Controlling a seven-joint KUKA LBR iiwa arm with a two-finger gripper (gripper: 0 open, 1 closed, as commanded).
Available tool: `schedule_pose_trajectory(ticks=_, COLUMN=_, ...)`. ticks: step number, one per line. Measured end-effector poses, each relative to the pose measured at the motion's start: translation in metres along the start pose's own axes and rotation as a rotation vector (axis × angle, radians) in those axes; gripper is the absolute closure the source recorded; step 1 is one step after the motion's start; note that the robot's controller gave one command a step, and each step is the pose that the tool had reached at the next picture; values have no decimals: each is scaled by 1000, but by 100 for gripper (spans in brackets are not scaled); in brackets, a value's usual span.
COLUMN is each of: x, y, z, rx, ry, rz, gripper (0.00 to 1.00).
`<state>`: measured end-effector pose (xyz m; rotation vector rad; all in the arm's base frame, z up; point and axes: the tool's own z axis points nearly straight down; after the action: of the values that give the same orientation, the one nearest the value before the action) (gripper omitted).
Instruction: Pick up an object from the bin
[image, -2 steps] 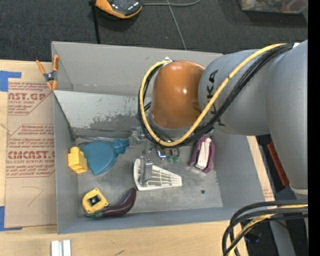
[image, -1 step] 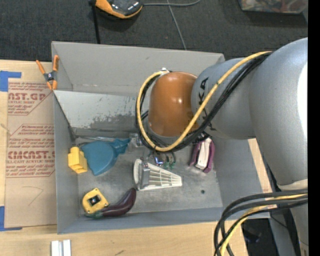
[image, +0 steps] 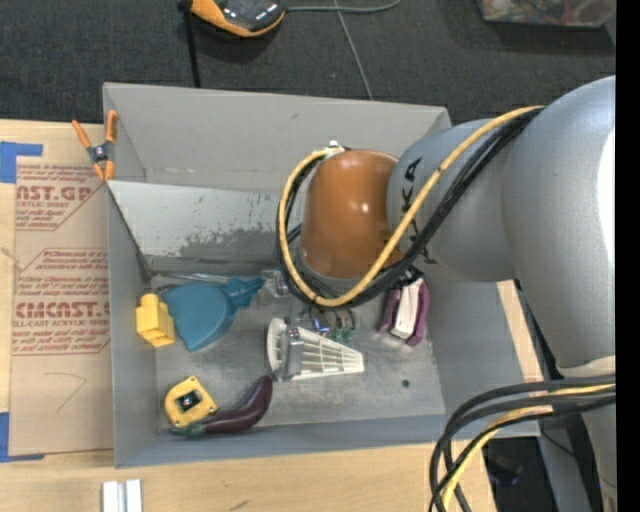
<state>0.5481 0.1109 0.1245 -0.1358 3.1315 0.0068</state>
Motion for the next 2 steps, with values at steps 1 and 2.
schedule_pose_trajectory(ticks=1, x=1, y=-14, z=6, rx=4, ry=8, rz=16, gripper=0)
schedule_pose_trajectory(ticks=2, x=27, y=-35, z=50, rx=-5, ry=-14, rz=-424, gripper=100)
